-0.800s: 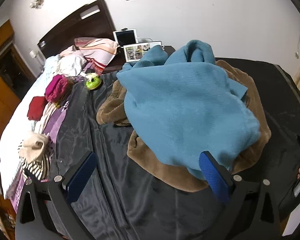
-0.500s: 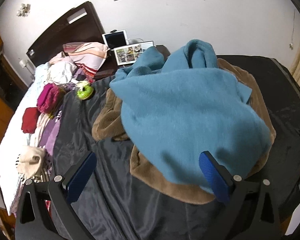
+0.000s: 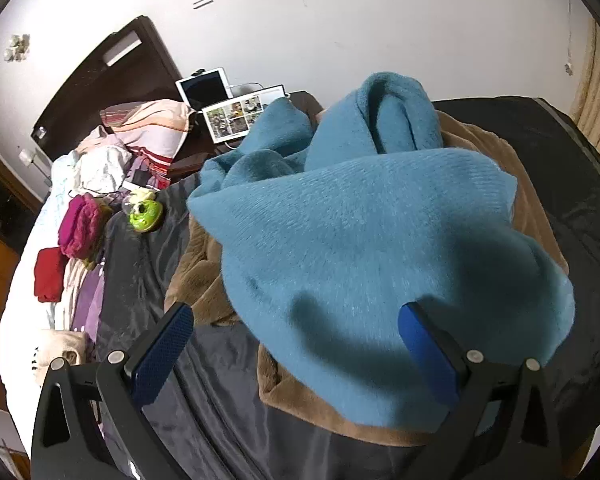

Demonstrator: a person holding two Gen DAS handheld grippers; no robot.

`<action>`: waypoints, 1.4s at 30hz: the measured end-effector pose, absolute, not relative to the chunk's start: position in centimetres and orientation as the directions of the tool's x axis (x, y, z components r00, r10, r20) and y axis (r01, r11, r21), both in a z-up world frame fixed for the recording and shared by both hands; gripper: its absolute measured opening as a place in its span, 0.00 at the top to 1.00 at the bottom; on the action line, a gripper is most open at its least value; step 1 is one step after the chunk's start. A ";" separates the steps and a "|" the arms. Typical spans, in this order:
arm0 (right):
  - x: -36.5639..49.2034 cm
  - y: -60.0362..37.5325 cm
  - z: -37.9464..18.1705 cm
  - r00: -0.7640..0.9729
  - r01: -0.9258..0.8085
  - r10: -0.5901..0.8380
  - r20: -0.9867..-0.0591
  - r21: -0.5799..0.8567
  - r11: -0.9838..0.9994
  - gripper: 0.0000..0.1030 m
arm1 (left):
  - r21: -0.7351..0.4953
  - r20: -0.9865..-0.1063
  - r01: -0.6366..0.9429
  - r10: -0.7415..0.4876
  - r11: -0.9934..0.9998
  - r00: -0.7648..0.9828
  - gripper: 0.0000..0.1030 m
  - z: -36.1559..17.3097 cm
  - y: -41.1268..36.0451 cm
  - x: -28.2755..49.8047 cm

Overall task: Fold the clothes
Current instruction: 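Move both grippers toward the blue sweater on the brown fleece pile, then grasp the blue sweater with the right gripper while the left gripper grasps it too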

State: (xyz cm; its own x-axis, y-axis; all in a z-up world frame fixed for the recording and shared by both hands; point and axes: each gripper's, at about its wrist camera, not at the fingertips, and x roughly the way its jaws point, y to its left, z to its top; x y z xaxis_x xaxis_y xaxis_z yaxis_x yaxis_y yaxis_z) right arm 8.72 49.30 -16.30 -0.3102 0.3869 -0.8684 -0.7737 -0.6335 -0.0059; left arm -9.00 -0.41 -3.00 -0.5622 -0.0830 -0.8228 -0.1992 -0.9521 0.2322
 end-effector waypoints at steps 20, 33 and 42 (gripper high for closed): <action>3.6 22.9 -8.7 -0.528 0.114 -0.515 -0.675 0.545 -0.831 0.00 | 0.250 -0.825 -0.318 -0.029 -0.914 -0.564 0.00 -4.5 0.6 -12.5; 2.4 21.0 -8.0 -0.503 0.123 -0.478 -0.720 0.488 -0.864 0.00 | 0.238 -0.828 -0.319 -0.019 -0.918 -0.561 0.00 -4.7 -0.4 -12.9; 1.8 20.2 -8.7 -0.479 0.122 -0.528 -0.702 0.542 -0.831 0.00 | 0.217 -0.831 -0.326 0.001 -0.920 -0.556 0.00 -4.6 -1.3 -13.9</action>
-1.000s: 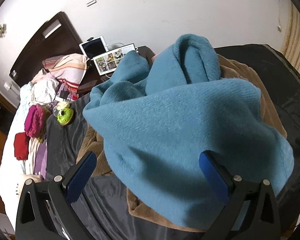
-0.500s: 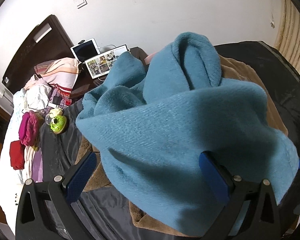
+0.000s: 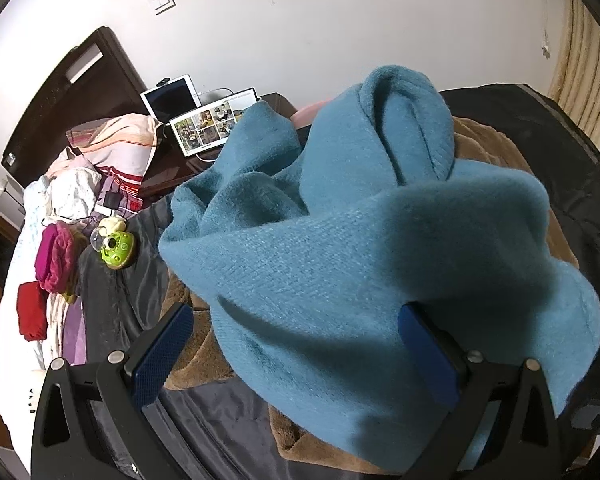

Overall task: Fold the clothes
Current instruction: 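Grasp the blue sweater with the right gripper while the left gripper grasps it too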

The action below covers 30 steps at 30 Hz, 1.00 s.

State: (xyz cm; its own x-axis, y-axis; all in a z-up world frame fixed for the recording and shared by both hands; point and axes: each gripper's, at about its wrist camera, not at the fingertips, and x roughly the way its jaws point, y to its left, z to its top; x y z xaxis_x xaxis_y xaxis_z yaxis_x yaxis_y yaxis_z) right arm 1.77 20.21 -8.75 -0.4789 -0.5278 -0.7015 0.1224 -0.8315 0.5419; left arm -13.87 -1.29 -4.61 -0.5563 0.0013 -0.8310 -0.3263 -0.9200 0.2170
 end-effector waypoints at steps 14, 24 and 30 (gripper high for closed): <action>0.9 16.2 -7.5 -0.526 0.191 -0.475 -0.706 0.446 -0.874 0.82 | 0.230 -0.811 -0.339 0.013 -0.912 -0.585 0.00 -4.0 -2.8 -14.4; 3.0 15.7 -6.2 -0.539 0.258 -0.465 -0.702 0.387 -0.885 0.83 | -0.097 -0.839 -0.285 0.232 -0.954 -0.491 0.00 -0.6 -5.0 -16.4; 3.6 15.6 -7.6 -0.520 0.227 -0.478 -0.708 0.426 -0.876 0.79 | -0.005 -0.855 -0.354 0.187 -0.935 -0.483 0.00 -1.1 0.0 -18.3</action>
